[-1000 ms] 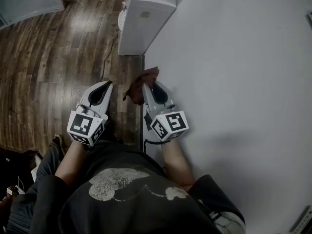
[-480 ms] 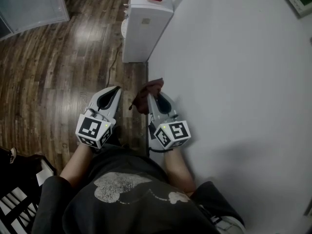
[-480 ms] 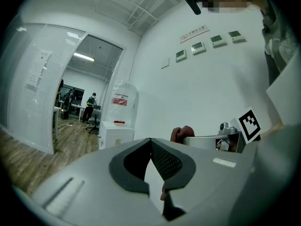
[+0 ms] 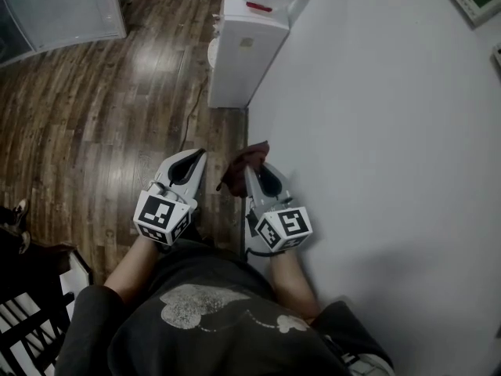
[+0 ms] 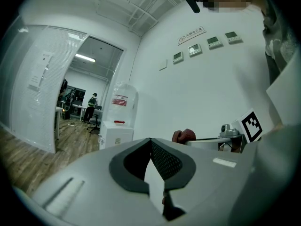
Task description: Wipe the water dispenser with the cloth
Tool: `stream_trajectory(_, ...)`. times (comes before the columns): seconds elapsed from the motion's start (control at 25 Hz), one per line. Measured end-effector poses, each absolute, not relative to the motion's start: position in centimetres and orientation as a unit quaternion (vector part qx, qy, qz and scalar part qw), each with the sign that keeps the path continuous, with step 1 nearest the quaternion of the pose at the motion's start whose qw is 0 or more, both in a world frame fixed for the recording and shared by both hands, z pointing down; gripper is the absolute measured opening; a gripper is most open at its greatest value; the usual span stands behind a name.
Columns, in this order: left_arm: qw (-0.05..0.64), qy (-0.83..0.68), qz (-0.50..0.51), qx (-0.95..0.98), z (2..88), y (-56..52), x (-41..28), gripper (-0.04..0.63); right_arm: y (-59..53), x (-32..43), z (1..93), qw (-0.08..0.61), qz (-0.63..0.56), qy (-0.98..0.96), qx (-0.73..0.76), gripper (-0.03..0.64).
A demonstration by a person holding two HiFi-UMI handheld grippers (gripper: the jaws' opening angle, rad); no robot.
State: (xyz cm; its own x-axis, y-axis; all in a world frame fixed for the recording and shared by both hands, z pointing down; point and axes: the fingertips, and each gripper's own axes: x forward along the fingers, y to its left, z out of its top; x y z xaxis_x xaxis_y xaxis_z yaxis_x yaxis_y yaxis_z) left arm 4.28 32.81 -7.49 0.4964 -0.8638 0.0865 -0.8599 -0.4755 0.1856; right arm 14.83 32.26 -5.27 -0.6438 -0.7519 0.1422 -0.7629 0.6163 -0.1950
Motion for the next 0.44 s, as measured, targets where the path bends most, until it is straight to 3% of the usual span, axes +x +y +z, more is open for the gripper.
stream_trajectory(0.44, 0.1, -0.511, -0.012, 0.853, -8.1, 34.4, 3.4, 0.02, 34.2, 14.0, -5.2, 0.025, 0.118, -0.904, 0.409, 0.043)
